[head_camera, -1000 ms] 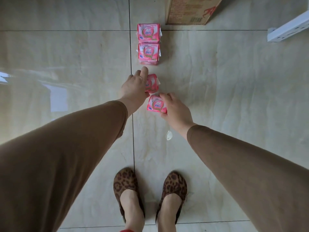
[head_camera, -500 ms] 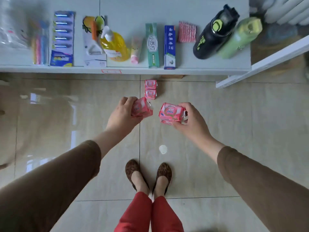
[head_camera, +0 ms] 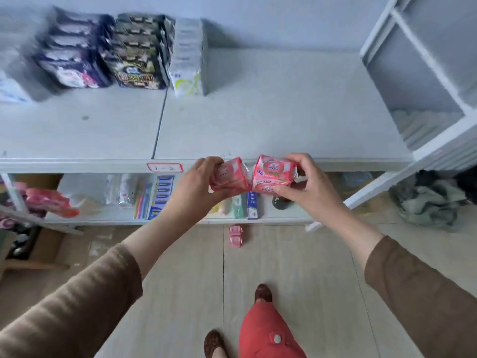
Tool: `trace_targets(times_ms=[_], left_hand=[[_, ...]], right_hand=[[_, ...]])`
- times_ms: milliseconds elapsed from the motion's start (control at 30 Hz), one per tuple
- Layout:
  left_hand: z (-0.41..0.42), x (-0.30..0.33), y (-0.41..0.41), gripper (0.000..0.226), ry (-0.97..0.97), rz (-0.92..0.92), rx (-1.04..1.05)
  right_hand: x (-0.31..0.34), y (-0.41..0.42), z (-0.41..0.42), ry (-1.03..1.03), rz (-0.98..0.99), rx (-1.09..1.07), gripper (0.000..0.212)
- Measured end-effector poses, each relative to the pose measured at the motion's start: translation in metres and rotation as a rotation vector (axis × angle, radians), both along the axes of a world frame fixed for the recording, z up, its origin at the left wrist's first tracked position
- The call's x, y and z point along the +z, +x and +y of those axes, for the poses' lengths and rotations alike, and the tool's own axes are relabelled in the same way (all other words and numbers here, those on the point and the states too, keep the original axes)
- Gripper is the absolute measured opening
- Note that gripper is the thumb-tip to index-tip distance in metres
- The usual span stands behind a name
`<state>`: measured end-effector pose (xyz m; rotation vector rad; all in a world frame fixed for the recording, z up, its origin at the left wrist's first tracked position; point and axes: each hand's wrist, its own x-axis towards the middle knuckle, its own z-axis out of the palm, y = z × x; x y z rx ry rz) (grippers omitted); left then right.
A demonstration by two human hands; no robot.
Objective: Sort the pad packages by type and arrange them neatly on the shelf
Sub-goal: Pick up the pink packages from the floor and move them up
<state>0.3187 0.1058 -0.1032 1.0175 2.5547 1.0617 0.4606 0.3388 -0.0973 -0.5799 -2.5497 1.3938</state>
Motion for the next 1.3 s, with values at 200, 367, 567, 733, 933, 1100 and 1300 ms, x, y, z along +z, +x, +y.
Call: trace_targets(times_ms=[200,367,567,733,933,1100,1300], left_hand=[[0.065,0.05,-0.093,0.06,-0.068,0.152,-0.061],[0.147,0.064,-0.19,0.055,-0.176,0.216,-0.028],[0.218,0.064,-0.299,0.062,-0.275,0.26,0.053],[0.252,0.059,-0.378,0.054,-0.352,0.323,0.11],[0.278,0.04,-0.445,0.043,-0.502,0.56,0.139],[0.29,0.028,-0.468,0.054,-0.578,0.607,0.133],[0.289,0.019,-0.474,0.044,-0.609,0.652,0.086]], right_hand=[[0.042,-0.08,0.069,0.028,0.05,0.02,0.053],[0.048,-0.169,0.137,-0.008,0.089,0.046,0.047],[0.044,-0.27,0.185,0.002,0.079,0.105,0.047],[0.03,-0.326,0.196,-0.003,0.089,0.099,0.046],[0.015,-0.355,0.194,-0.043,0.043,0.066,0.048],[0.006,-0.373,0.193,-0.066,0.016,0.059,0.049],[-0.003,-0.4,0.188,-0.072,0.005,0.084,0.051]])
